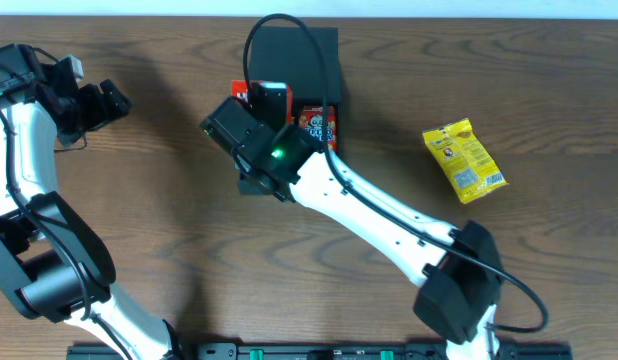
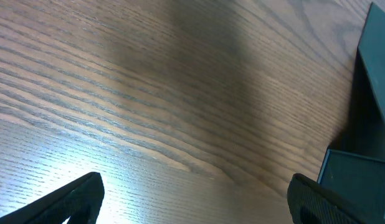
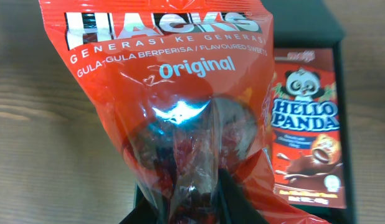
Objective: Pack container
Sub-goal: 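Carry the Hacks bag into the black box and lower it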
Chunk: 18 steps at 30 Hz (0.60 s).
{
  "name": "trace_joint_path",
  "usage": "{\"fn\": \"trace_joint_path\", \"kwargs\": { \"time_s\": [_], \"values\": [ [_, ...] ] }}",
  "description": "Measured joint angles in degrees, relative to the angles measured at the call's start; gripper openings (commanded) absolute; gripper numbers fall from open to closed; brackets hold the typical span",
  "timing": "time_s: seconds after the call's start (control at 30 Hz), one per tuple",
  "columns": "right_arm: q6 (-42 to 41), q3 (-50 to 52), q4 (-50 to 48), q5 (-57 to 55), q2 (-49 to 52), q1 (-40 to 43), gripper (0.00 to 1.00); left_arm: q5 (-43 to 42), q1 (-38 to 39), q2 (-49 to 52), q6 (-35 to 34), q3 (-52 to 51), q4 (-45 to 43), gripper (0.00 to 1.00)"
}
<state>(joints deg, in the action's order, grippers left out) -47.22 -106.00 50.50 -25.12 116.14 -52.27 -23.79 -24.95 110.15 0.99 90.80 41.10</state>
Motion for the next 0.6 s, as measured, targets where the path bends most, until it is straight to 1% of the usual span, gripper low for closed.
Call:
{"fn": "trace_joint_path", "kwargs": {
  "time_s": [0.2, 0.43, 0.6],
  "values": [
    [-1.11, 0.00, -2.19, 0.90, 4.92, 0.00, 0.02, 0.00, 0.00, 0.00, -0.61, 0.00, 0.04, 0.95],
    [-1.44, 0.00, -2.12, 1.18, 6.51, 0.00, 0.01, -0.33, 0.00, 0.00, -0.66, 0.00, 0.44, 0.95],
    [-1.53, 0.00, -2.14, 1.18, 6.51, 0.20, 0.02, -6.40, -0.02, 0.00, 3.58, 0.00, 0.87, 0.95]
  ]
}}
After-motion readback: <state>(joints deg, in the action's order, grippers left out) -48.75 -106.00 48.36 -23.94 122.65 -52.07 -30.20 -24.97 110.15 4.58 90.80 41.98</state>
